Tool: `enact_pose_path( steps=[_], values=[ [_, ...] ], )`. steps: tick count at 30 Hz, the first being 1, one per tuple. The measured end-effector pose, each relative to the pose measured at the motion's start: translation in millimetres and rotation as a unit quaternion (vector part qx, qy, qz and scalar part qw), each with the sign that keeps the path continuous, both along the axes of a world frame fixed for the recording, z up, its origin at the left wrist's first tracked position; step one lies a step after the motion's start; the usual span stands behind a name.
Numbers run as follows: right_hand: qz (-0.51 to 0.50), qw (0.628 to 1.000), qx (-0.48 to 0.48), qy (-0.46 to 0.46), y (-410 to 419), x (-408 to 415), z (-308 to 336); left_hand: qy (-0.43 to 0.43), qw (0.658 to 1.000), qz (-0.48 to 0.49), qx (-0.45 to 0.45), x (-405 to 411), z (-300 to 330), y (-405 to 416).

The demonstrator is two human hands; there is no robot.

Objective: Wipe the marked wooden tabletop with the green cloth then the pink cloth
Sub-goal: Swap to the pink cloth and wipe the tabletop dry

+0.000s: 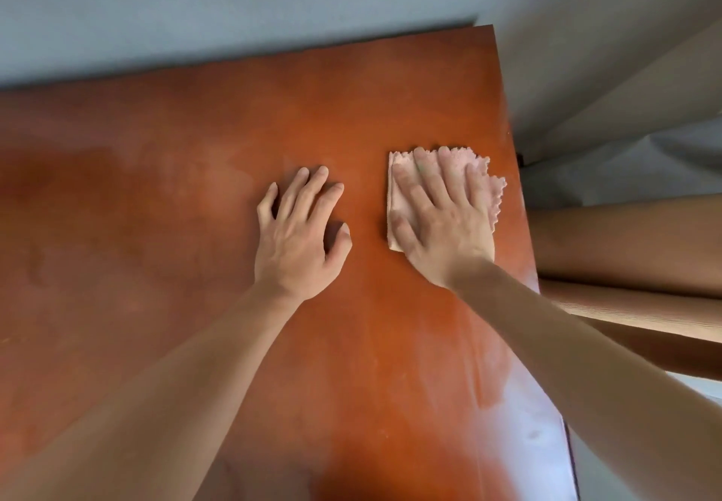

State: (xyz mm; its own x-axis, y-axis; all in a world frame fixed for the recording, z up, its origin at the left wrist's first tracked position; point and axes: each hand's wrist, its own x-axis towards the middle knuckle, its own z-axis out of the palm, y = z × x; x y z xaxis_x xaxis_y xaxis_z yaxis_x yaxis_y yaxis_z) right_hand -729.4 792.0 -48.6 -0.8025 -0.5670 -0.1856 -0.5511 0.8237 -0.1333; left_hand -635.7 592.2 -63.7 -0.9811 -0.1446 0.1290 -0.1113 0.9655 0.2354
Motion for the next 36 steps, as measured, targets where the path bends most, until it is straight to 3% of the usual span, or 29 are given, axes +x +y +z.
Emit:
enact_pose_path(
  steps=[8, 19, 23, 29, 36],
  values=[
    [0.013, 1.000, 0.017, -0.021, -10.8, -26.2, 6.3, -0.039, 0.999, -0.002, 0.003, 0.0, 9.4, 1.8],
    [0.013, 0.999, -0.032, -0.020, 86.2, 90.1, 9.8, -0.041, 0.997, -0.015, 0.059, 60.7, 15.7, 110.3],
    [0.020, 0.999, -0.038, 0.002, 101.3, 104.6, 4.8, -0.073, 0.997, -0.023, 0.023, 78.7, 6.9, 121.5],
    [0.022, 0.998, -0.051, 0.007, 95.1, 88.8, -0.4, -0.072, 0.997, -0.022, 0.001, 79.8, 2.4, 124.2],
    [0.013, 0.999, -0.038, -0.008, 50.1, -8.9, 3.1, -0.071, 0.997, -0.023, -0.006, 79.6, 0.9, 123.8]
  ],
)
